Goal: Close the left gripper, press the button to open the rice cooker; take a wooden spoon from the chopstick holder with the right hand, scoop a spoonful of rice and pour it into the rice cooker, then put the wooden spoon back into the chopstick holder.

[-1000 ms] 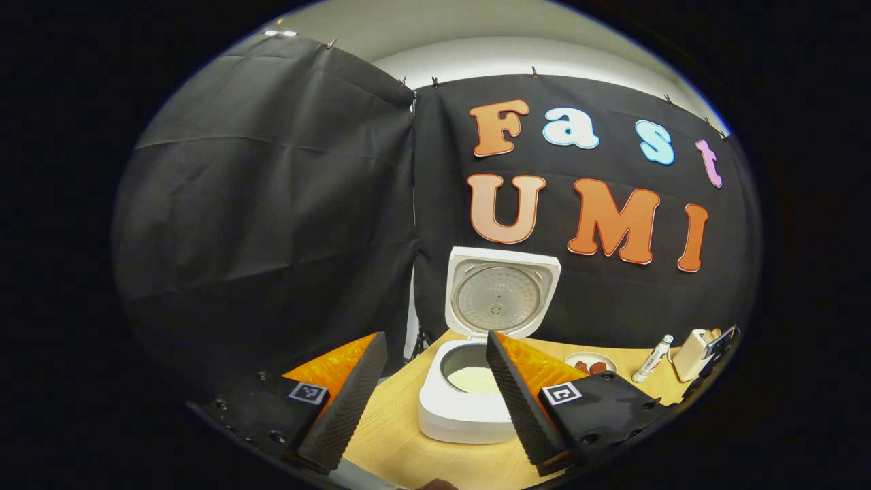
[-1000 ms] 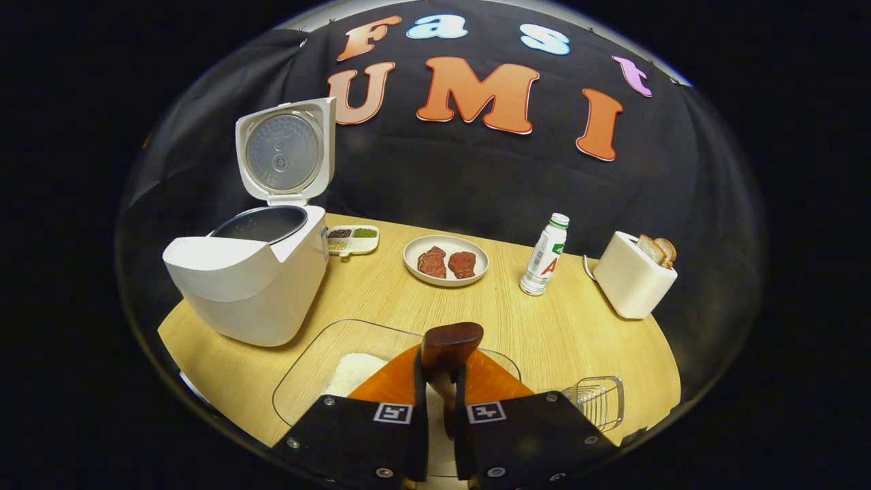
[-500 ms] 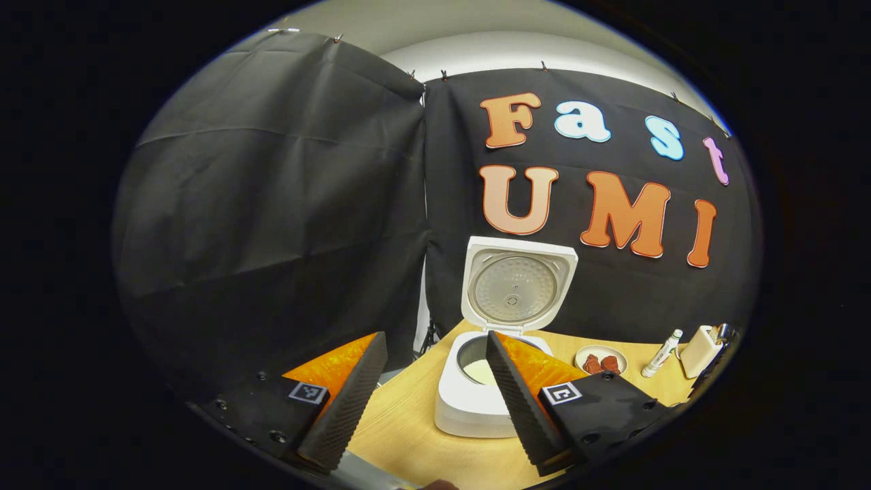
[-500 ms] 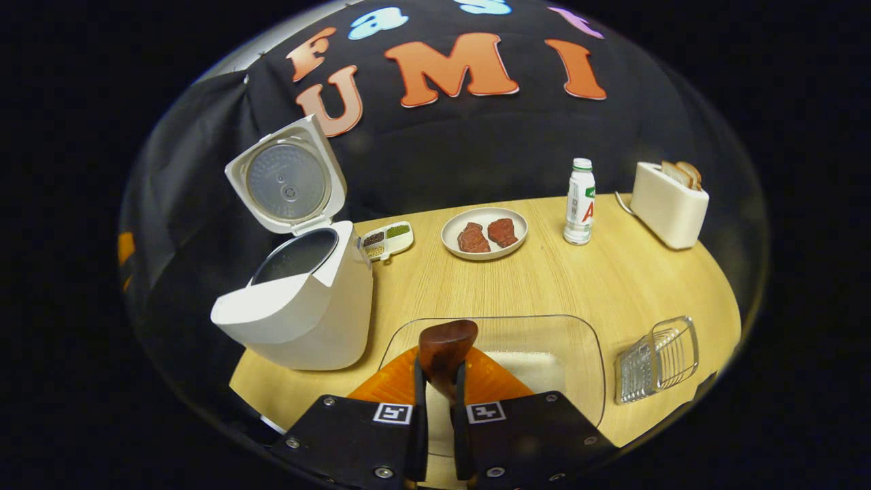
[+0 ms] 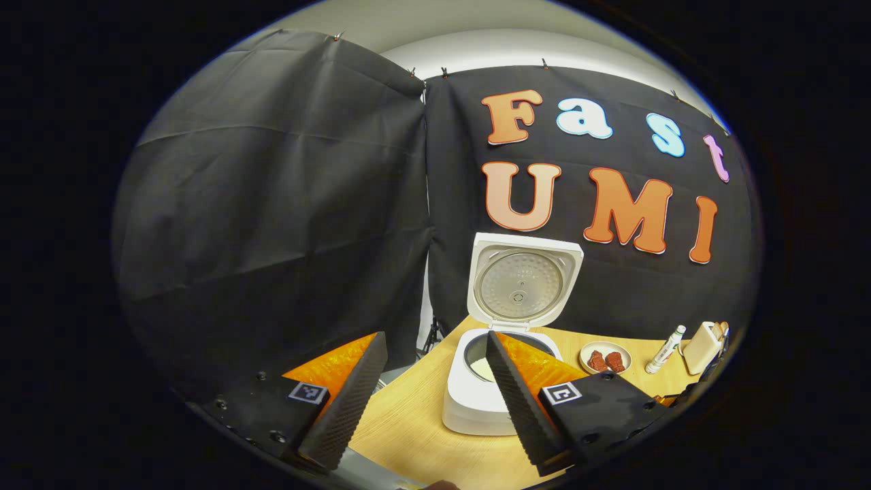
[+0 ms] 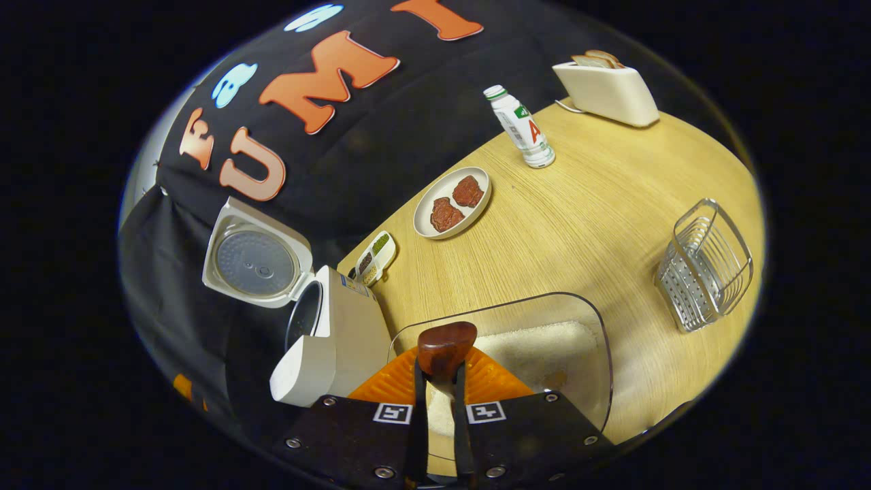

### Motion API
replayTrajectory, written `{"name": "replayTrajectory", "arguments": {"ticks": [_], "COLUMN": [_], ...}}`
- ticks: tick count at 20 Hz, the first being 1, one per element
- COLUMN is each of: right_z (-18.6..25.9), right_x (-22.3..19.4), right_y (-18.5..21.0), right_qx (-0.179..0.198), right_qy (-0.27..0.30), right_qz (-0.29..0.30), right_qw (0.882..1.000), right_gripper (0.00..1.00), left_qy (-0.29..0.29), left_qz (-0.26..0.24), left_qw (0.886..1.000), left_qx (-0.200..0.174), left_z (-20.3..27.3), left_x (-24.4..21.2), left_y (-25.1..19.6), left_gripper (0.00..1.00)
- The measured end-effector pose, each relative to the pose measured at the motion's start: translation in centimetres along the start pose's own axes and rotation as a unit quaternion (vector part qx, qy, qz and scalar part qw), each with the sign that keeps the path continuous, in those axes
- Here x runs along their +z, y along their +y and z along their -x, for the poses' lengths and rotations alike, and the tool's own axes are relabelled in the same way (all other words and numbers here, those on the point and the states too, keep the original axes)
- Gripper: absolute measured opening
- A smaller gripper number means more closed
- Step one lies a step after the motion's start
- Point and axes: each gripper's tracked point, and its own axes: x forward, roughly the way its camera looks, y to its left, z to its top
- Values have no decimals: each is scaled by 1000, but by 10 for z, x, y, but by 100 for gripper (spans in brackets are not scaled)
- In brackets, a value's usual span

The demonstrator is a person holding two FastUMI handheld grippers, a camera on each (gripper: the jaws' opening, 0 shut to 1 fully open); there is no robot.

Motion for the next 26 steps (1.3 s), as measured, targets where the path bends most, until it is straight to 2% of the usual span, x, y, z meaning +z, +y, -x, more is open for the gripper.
{"name": "replayTrajectory", "arguments": {"ticks": [6,15,18,21,26], "right_z": [1,36,50,63,84], "right_x": [12,60,79,98,125], "right_y": [-1,-23,-21,-12,24], "right_qx": [43,110,136,170,230], "right_qy": [0,-24,-40,-48,-58], "right_qz": [-70,-137,-181,-237,-284], "right_qw": [997,984,973,955,929], "right_gripper": [15,15,14,14,14], "left_qy": [3,8,6,5,2], "left_qz": [-3,-3,-6,-3,3], "left_qw": [1000,1000,999,999,999], "left_qx": [-7,-30,-41,-50,-52], "left_z": [-3,-10,-10,-11,-9], "left_x": [-1,-1,1,3,4], "left_y": [-7,-36,-48,-57,-58], "left_gripper": [98,99,98,99,100]}}
